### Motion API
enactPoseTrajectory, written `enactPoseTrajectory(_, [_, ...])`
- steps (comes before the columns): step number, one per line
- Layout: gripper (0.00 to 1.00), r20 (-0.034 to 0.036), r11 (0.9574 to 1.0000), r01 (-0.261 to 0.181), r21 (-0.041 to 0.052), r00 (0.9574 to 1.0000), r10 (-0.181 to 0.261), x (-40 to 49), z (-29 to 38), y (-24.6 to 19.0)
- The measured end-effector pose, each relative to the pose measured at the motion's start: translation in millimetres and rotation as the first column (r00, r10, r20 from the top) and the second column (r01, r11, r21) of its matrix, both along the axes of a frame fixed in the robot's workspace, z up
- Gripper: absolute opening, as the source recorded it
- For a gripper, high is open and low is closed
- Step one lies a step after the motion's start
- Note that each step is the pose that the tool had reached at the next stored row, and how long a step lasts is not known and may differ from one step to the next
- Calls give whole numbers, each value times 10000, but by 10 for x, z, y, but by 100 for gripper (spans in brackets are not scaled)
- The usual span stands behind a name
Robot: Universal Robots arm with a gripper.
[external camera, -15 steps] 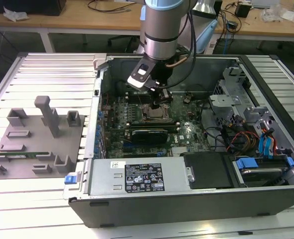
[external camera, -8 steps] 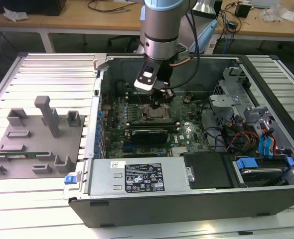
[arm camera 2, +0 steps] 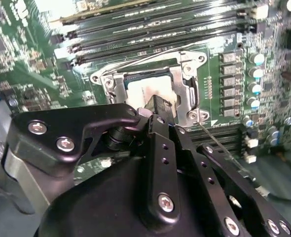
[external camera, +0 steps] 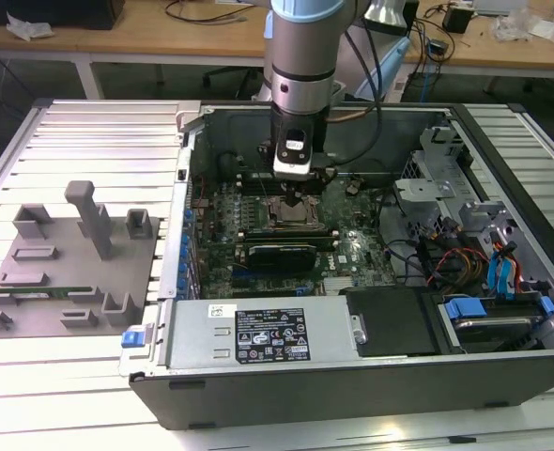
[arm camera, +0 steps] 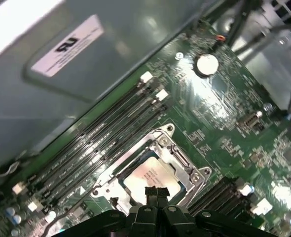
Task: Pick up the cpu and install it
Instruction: 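Close the cpu cover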
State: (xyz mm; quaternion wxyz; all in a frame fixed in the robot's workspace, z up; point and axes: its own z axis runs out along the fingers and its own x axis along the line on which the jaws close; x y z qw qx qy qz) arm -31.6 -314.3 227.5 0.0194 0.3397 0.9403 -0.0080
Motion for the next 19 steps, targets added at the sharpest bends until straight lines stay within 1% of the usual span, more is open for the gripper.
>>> enactPoseTrajectory(1, [11,0,9997,-245,0,9997,245,0,-1,0])
enactPoseTrajectory(2, [11,0,9984,-560,0,9984,560,0,-2,0])
enactPoseTrajectory(4, [11,0,9956,-941,1,9956,941,0,-3,0])
enactPoseTrajectory(6, [11,1,9865,-1639,3,9865,1639,0,-6,0])
enactPoseTrajectory(7, [11,1,9799,-1997,4,9799,1997,0,-7,0])
enactPoseTrajectory(9, [11,2,9667,-2559,7,9667,2559,0,-9,0])
enactPoseTrajectory(11, [11,2,9564,-2920,8,9564,2920,0,-11,0])
enactPoseTrajectory(12, [11,2,9422,-3350,10,9422,3350,0,-13,0])
enactPoseTrajectory(13, [11,3,9238,-3828,11,9238,3828,0,-14,0])
enactPoseTrajectory(14, [11,4,9090,-4168,13,9090,4168,0,-16,0])
enactPoseTrajectory(15, [11,4,8985,-4389,14,8985,4389,0,-17,0])
enactPoseTrajectory(16, [11,4,8904,-4551,14,8904,4551,0,-18,0])
enactPoseTrajectory(17, [11,5,8748,-4845,15,8748,4845,0,-19,0])
enactPoseTrajectory(18, [11,5,8540,-5202,17,8540,5202,0,-21,0])
enactPoseTrajectory(19, [11,6,8442,-5360,18,8442,5360,0,-21,0])
